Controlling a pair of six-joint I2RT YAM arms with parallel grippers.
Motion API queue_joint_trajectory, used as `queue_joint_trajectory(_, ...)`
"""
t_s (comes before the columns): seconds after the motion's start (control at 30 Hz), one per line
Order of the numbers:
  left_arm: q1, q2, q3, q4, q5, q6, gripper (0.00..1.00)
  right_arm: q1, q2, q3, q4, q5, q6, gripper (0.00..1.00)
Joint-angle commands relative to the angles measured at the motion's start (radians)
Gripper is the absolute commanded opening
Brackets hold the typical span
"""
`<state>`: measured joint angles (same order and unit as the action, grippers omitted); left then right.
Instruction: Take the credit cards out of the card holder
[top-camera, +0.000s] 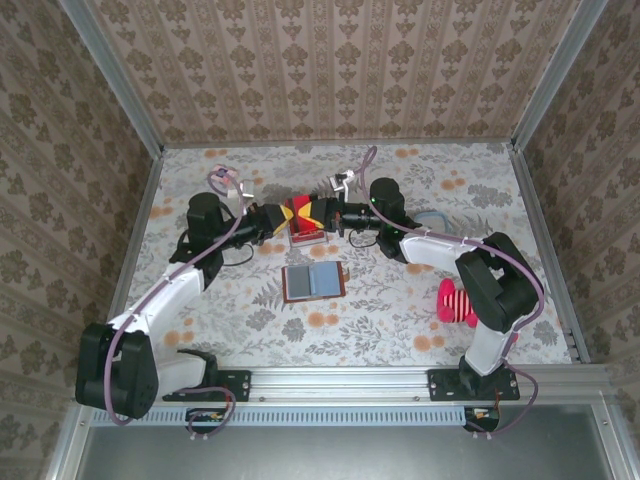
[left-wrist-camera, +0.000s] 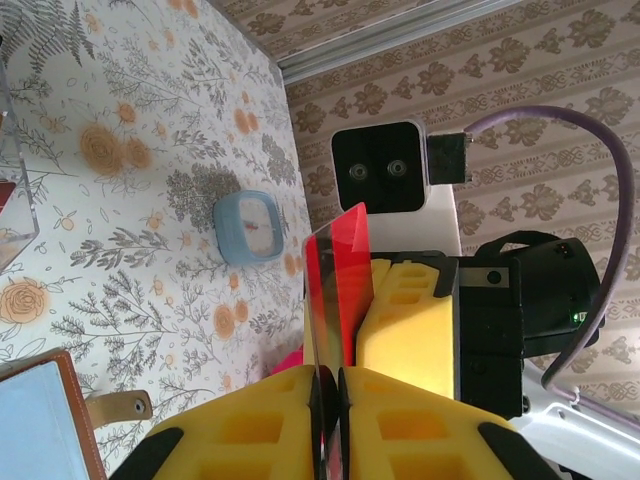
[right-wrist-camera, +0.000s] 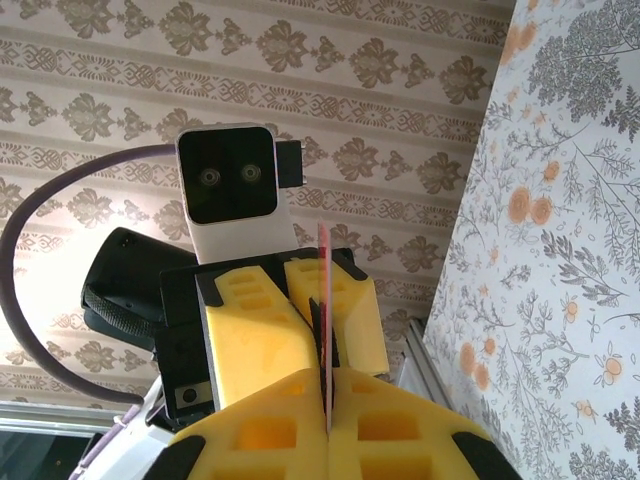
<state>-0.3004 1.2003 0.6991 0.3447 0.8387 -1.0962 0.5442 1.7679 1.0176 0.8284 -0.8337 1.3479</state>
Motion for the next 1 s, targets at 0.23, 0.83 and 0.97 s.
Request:
queue_joint_trajectory(0.23, -0.007, -0.010, 0.006, 0.031, -0.012, 0.054, 0.00, 0.003, -0.046, -0.043, -0.070, 0.025, -0.050, 0.37)
queue_joint_trajectory(0.83, -0.133, 0.281, 0.585, -0.890, -0.553, 1.111, 0.00, -0.130, -0.302, -0.042, -0.922, 0.421, -0.629, 1.00)
queue_joint_trajectory(0.97, -0.149, 0.380, 0.682, -0.932, -0.568, 1.334, 0.00, -0.174, -0.302, -0.005, -1.040, 0.469, -0.691, 1.00)
